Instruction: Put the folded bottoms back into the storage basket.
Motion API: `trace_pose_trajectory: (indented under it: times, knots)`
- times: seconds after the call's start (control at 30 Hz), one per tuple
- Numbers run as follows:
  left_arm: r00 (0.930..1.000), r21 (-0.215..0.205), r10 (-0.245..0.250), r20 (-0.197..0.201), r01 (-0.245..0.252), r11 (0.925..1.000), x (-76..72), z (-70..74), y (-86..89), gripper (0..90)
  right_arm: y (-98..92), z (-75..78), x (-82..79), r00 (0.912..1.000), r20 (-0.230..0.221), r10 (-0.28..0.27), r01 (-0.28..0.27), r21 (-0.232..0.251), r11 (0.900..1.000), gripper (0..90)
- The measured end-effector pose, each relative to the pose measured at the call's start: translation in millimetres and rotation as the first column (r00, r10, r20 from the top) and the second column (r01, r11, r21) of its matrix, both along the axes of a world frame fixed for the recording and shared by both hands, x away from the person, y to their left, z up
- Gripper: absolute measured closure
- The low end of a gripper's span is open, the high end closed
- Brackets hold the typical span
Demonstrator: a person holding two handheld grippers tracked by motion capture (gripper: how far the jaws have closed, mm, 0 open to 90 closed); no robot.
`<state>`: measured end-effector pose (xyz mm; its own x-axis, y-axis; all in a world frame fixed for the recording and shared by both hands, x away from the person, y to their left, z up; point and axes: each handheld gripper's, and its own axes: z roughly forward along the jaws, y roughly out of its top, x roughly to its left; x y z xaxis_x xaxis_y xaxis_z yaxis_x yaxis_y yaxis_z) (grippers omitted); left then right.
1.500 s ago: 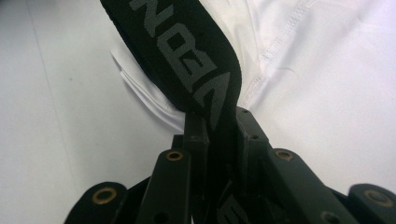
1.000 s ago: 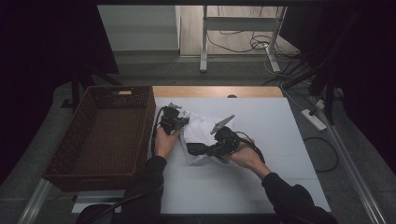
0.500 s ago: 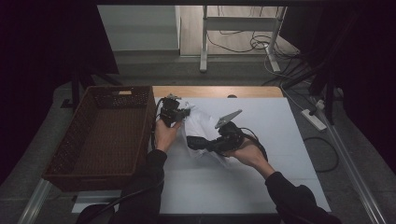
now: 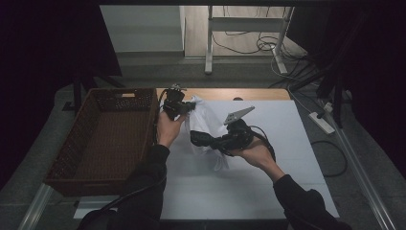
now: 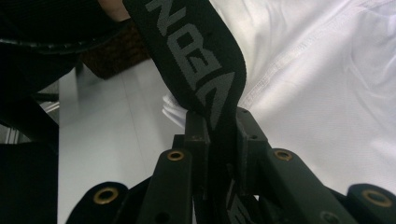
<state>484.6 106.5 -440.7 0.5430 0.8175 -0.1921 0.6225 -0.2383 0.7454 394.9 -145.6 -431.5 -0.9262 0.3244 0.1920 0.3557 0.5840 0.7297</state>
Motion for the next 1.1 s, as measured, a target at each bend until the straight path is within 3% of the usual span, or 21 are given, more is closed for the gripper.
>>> trace_pose_trajectory:
  times: [0.43, 0.63, 1.1]
  knots:
    - [0.9998, 0.002, 0.020, 0.003, -0.020, 0.9998, 0.1, 31.4, 15.6, 83.4, 11.0, 18.9, -0.2, 0.9998, 0.019, 0.005, -0.006, 0.069, 0.998, 78.8]
    - [0.9998, 0.004, 0.019, 0.001, -0.019, 0.9998, 0.0, 45.0, 30.6, 83.4, 21.2, 26.0, 0.1, 0.9994, 0.033, 0.011, -0.014, 0.090, 0.996, 78.8]
    - [0.9981, -0.001, 0.049, 0.037, -0.049, 0.9988, -8.3, 69.1, 74.0, 83.3, 60.5, 38.5, 1.1, 0.9975, 0.048, 0.053, -0.059, 0.147, 0.987, 78.8]
